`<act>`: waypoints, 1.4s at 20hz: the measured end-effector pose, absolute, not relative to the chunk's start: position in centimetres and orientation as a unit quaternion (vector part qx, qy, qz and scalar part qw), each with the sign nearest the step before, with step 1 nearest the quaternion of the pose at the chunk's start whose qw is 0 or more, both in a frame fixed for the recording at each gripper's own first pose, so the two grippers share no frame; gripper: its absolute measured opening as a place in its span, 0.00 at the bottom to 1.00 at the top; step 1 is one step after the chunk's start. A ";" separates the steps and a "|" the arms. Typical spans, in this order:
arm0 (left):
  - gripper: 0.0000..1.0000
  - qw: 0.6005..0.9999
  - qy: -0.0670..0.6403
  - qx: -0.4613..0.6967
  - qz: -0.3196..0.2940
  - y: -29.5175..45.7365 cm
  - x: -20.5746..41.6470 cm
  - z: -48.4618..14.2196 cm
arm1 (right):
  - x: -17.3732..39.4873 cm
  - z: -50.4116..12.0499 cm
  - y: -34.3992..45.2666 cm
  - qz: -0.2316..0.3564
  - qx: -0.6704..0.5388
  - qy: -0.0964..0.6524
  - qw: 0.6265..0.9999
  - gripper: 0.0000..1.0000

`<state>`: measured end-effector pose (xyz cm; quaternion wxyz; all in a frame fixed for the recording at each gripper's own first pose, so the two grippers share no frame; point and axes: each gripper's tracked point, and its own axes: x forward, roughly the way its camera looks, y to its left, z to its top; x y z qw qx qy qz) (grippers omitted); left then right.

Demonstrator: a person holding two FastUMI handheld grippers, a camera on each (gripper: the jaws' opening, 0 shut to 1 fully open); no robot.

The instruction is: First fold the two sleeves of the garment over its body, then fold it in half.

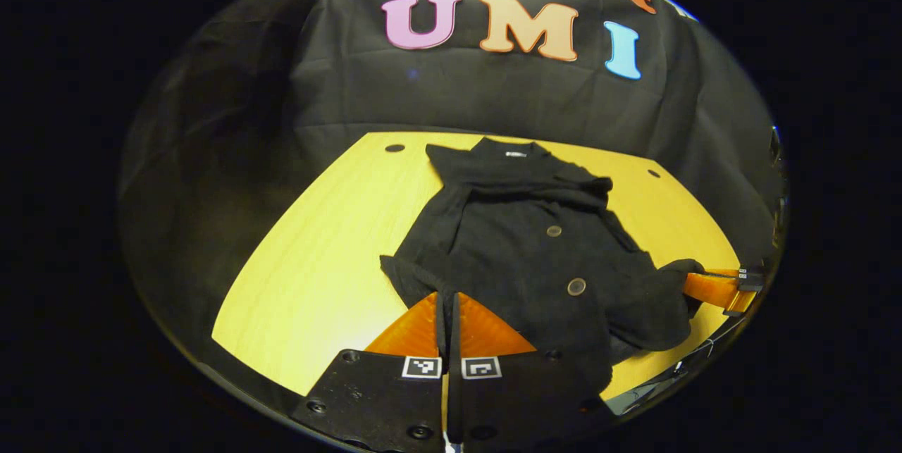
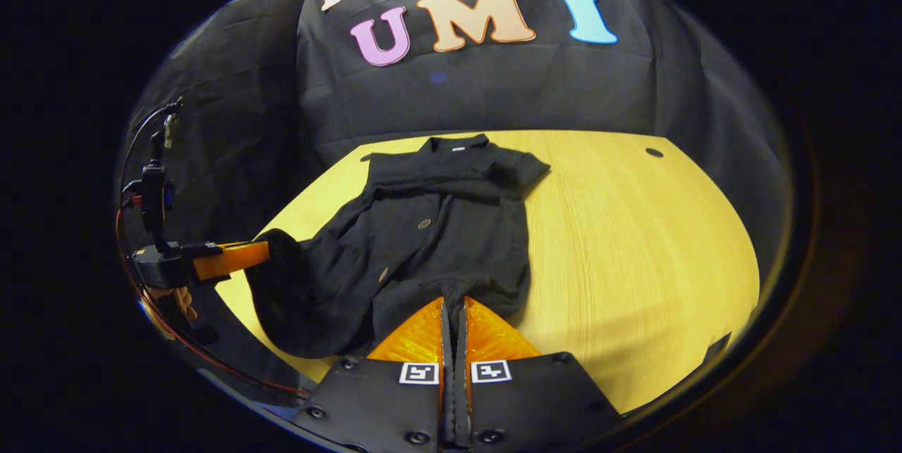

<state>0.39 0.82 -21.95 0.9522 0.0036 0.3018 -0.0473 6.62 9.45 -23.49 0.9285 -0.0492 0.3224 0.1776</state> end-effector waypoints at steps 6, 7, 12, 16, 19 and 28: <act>0.00 0.966 0.249 -0.001 -0.065 1.0 7.6 -17.5 | 12.3 -18.1 10.6 0.168 -0.048 0.275 0.945 0.02; 0.00 0.969 0.238 0.004 -0.070 0.9 8.7 -16.8 | 12.9 -17.6 10.8 0.167 -0.047 0.269 0.947 0.00; 0.00 0.974 0.205 0.017 -0.098 0.3 14.3 -14.4 | 18.4 -14.1 13.0 0.168 -0.063 0.239 0.954 0.03; 0.00 0.975 0.194 0.015 -0.108 -0.2 19.2 -13.8 | 22.6 -12.2 14.6 0.169 -0.048 0.230 0.957 0.02; 0.00 0.975 0.193 0.011 -0.107 -0.5 22.8 -14.1 | 26.5 -11.1 15.2 0.163 -0.050 0.223 0.960 0.02; 0.00 0.972 0.215 0.013 -0.097 -1.2 32.4 -18.5 | 37.8 -14.2 15.7 0.142 -0.016 0.257 0.956 0.02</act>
